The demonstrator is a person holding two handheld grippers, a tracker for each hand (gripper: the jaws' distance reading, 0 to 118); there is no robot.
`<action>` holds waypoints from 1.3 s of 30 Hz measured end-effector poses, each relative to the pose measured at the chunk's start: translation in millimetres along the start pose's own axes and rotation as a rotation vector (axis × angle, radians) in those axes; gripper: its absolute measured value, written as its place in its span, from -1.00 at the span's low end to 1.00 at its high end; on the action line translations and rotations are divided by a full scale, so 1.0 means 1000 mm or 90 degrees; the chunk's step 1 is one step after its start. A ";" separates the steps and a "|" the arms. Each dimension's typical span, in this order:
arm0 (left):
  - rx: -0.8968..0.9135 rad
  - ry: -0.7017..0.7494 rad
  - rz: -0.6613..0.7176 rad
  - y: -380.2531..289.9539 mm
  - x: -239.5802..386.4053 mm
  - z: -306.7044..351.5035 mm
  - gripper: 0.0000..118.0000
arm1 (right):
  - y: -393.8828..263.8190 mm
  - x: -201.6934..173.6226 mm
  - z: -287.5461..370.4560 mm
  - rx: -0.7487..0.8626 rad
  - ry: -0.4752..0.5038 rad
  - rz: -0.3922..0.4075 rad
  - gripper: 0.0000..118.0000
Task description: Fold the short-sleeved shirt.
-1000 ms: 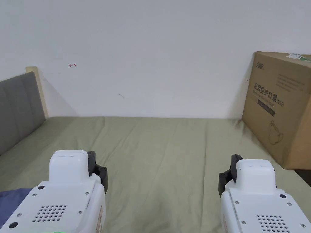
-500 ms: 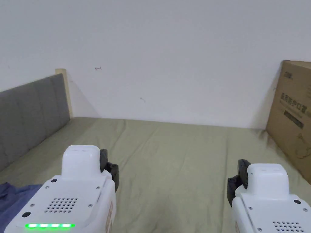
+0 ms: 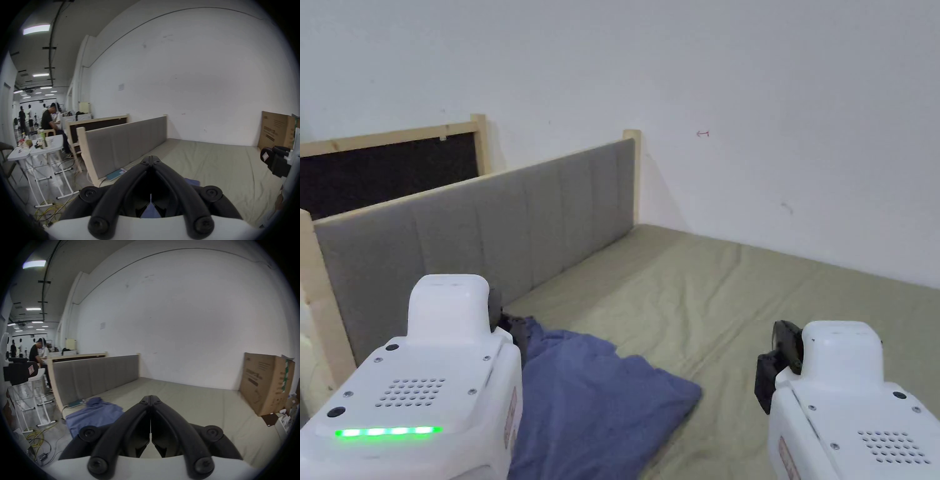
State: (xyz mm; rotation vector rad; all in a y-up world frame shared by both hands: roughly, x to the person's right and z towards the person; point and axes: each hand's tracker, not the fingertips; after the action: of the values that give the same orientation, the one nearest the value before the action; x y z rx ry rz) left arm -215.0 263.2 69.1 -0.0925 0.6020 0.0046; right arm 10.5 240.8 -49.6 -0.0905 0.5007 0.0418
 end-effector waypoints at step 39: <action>-0.654 -0.138 0.025 -0.226 0.067 -0.331 0.93 | -0.112 0.032 -0.129 -0.258 0.008 -0.018 -1.00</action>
State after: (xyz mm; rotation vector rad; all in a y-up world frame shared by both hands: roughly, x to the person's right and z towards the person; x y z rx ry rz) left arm -339.4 7.0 -220.8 -1.0630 0.3342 0.3606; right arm -16.1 117.3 -168.6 -0.4945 0.4982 0.1145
